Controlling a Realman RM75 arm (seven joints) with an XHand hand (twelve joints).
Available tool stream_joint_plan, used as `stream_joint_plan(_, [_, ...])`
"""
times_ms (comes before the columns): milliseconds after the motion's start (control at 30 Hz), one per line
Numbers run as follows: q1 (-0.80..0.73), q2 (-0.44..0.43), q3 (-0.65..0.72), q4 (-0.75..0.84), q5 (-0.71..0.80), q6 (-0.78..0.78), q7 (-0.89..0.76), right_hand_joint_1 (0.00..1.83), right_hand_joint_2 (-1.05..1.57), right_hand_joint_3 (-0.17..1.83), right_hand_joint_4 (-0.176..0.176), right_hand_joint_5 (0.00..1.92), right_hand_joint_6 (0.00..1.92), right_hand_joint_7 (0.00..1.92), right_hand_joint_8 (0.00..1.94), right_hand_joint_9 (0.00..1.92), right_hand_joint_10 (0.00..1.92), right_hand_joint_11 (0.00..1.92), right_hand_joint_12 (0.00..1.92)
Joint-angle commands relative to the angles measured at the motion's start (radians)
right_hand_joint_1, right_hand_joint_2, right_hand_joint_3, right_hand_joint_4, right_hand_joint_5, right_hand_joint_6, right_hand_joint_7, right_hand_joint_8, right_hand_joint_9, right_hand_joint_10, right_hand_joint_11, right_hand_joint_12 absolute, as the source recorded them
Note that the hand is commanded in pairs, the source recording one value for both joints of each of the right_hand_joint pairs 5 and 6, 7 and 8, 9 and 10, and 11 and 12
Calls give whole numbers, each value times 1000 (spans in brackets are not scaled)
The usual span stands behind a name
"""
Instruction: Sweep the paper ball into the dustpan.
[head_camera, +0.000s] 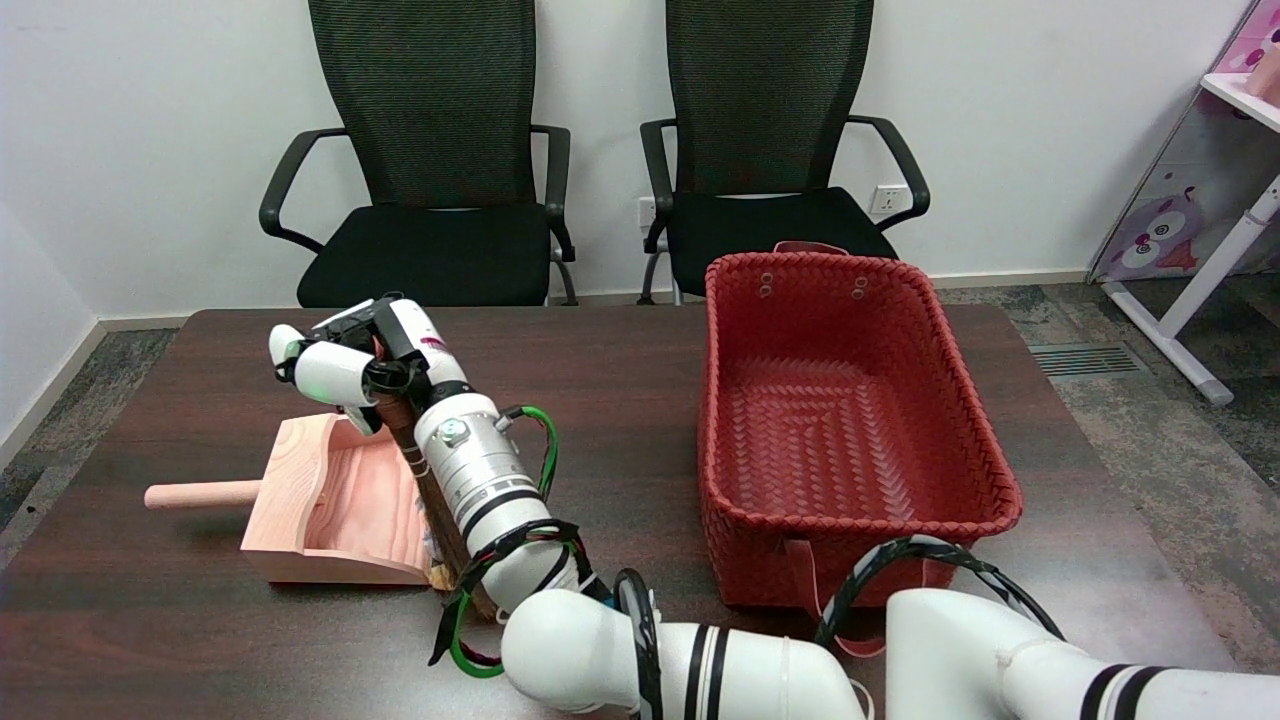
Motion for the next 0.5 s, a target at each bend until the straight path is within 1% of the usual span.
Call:
stream_joint_plan(33, [41, -23, -3, 104, -8, -5, 260, 999, 1571, 1267, 176, 1920, 1920, 1920, 1920, 1920, 1920, 1920, 1920])
stream_joint_plan(200, [60, -23, -3, 123, -15, 5, 281, 1010, 1571, 1067, 176, 1920, 1920, 1920, 1920, 1920, 1920, 1920, 1920])
stream_joint_plan(500, [93, -23, -5, 149, -16, 61, 284, 1018, 1571, 918, 176, 1920, 1920, 1920, 1920, 1920, 1920, 1920, 1920])
